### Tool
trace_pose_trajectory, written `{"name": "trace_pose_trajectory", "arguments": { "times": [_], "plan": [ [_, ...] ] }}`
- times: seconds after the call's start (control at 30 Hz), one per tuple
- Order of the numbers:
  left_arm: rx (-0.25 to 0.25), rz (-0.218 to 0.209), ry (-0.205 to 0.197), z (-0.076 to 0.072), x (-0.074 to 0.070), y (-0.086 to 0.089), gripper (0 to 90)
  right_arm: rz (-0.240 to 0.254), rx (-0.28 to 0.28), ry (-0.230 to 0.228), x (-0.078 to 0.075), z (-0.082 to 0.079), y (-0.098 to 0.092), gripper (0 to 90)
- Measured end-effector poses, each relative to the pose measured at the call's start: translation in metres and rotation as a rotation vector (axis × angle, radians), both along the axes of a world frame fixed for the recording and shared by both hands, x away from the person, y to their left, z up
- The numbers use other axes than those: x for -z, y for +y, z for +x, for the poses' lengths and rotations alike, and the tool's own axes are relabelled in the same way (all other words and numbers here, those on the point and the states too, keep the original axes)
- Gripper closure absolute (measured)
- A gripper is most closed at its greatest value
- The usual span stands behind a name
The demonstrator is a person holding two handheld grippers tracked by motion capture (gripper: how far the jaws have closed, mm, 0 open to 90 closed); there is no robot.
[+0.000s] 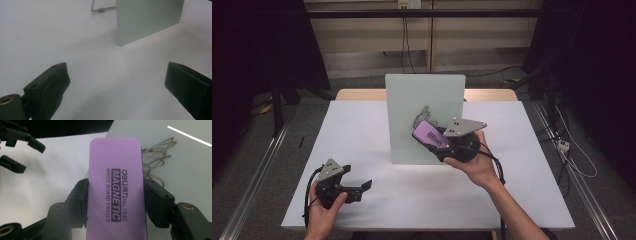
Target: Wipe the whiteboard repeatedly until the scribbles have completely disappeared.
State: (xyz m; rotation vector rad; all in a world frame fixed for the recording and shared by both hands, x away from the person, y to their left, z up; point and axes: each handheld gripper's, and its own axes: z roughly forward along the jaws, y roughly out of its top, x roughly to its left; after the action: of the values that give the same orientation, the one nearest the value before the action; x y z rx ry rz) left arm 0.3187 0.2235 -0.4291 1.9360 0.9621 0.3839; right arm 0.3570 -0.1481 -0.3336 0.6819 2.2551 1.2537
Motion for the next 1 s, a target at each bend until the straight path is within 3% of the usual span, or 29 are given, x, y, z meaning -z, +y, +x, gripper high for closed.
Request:
{"name": "trace_pose_trajectory", "arguments": {
  "times": [0.4,0.63,1.0],
  "plan": [
    [0.001,0.005,-0.001,0.0,0.001,0.0,5.4,0.012,0.008,0.047,-0.005,0.024,-0.005,41.5],
    [-0.001,0.003,0.002,0.0,0.0,0.0,5.4,0.019,0.027,0.012,-0.019,0.033,-0.005,41.5],
    [0.007,0.009,0.01,0.001,0.002,-0.002,5.4,0.018,0.045,-0.019,-0.029,0.04,-0.006,41.5]
  ]
}}
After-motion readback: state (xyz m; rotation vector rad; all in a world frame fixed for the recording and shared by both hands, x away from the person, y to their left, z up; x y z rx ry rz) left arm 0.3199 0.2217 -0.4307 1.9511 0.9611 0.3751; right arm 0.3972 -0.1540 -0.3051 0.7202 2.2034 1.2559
